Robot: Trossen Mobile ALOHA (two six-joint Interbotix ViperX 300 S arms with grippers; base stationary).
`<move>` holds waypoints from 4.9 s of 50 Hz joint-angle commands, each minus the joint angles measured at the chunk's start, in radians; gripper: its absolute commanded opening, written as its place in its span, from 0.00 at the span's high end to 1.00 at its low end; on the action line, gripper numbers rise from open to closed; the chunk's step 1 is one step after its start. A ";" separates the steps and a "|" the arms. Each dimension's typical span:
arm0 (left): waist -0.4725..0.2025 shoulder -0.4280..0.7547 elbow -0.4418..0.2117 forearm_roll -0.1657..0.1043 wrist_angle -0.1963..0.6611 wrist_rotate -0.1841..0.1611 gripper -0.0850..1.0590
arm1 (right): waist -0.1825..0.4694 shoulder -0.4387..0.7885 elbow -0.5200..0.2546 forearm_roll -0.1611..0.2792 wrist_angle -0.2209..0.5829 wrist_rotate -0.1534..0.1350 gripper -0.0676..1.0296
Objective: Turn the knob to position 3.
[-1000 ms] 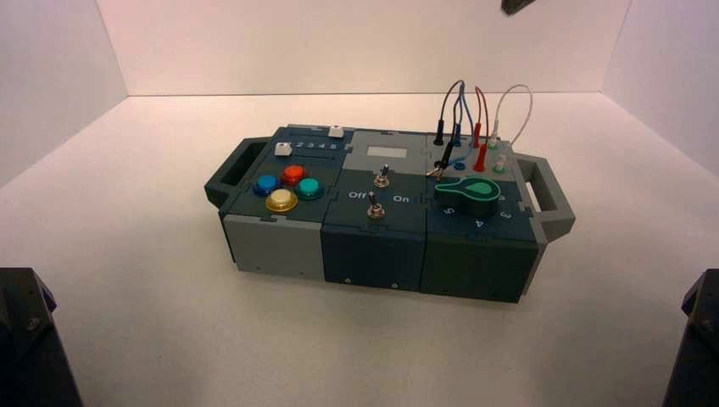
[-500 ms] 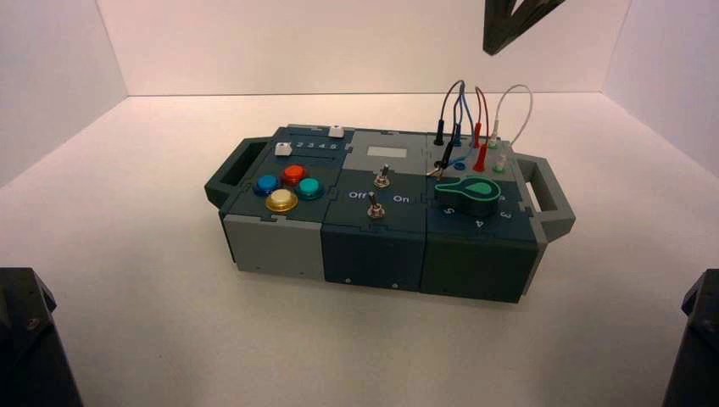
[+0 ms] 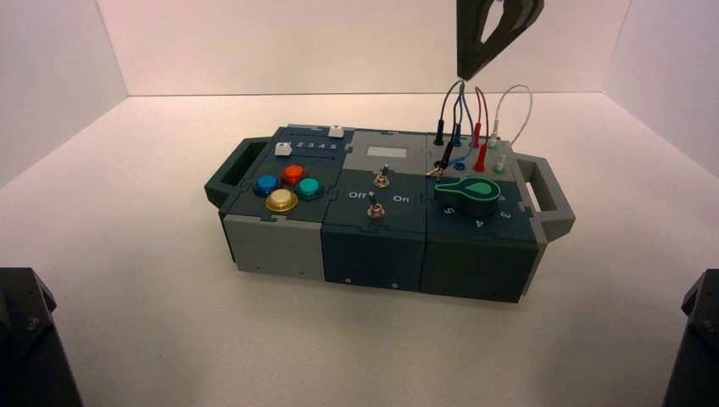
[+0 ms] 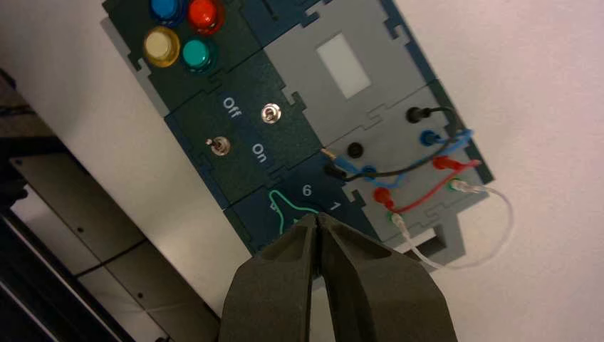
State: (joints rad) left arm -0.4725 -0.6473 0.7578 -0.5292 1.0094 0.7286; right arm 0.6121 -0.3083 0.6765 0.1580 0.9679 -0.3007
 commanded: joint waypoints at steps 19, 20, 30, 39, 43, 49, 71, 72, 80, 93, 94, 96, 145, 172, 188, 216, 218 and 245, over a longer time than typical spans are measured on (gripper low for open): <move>-0.002 -0.008 0.023 -0.055 0.077 0.044 0.95 | 0.009 0.069 -0.018 0.008 -0.003 -0.077 0.96; -0.002 -0.006 0.023 -0.055 0.080 0.043 0.95 | 0.008 0.074 -0.018 0.006 -0.003 -0.078 0.96; -0.002 0.015 0.014 -0.034 0.115 0.037 0.95 | 0.021 0.114 -0.017 0.000 -0.005 -0.067 0.96; -0.002 0.058 -0.005 -0.018 0.150 0.031 0.95 | 0.064 0.133 -0.014 -0.015 -0.028 -0.021 0.96; -0.002 0.069 -0.015 -0.018 0.153 0.026 0.95 | 0.078 0.144 -0.011 -0.025 -0.040 0.008 0.96; -0.002 0.083 -0.035 -0.018 0.153 0.003 0.95 | 0.083 0.156 0.003 -0.049 -0.058 0.052 0.96; -0.003 0.098 -0.020 -0.018 0.156 -0.020 0.95 | 0.086 0.144 0.064 -0.055 -0.132 0.115 0.96; -0.003 0.097 -0.018 -0.017 0.158 -0.020 0.95 | 0.086 0.144 0.064 -0.055 -0.133 0.118 0.96; -0.018 0.094 -0.006 -0.018 0.153 -0.020 0.95 | 0.086 0.144 0.064 -0.052 -0.147 0.127 0.96; -0.041 0.078 0.043 -0.021 0.064 -0.015 0.95 | 0.086 0.146 0.067 -0.051 -0.170 0.164 0.96; -0.043 0.077 0.044 -0.021 0.064 -0.015 0.95 | 0.086 0.147 0.067 -0.051 -0.170 0.167 0.96; -0.044 0.077 0.048 -0.021 0.064 -0.015 0.95 | 0.086 0.147 0.067 -0.051 -0.170 0.169 0.96; -0.060 0.086 0.044 -0.040 0.026 0.002 0.95 | 0.126 0.218 0.044 -0.072 -0.230 0.155 0.96; -0.135 0.072 0.064 -0.052 -0.103 0.006 0.95 | 0.126 0.216 0.052 -0.074 -0.232 0.155 0.96; -0.149 0.084 0.060 -0.060 -0.107 0.005 0.95 | 0.126 0.218 0.054 -0.074 -0.229 0.155 0.96; -0.147 0.078 0.066 -0.060 -0.101 0.005 0.95 | 0.126 0.238 0.058 -0.074 -0.209 0.152 0.96; -0.147 0.078 0.064 -0.060 -0.103 0.005 0.95 | 0.126 0.241 0.061 -0.074 -0.209 0.150 0.96; -0.149 0.074 0.121 -0.058 -0.126 0.003 0.95 | 0.126 0.265 0.061 -0.080 -0.236 0.141 0.96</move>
State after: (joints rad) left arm -0.6182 -0.5645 0.8698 -0.5844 0.9050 0.7317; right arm 0.7302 -0.0368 0.7532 0.0798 0.7363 -0.1565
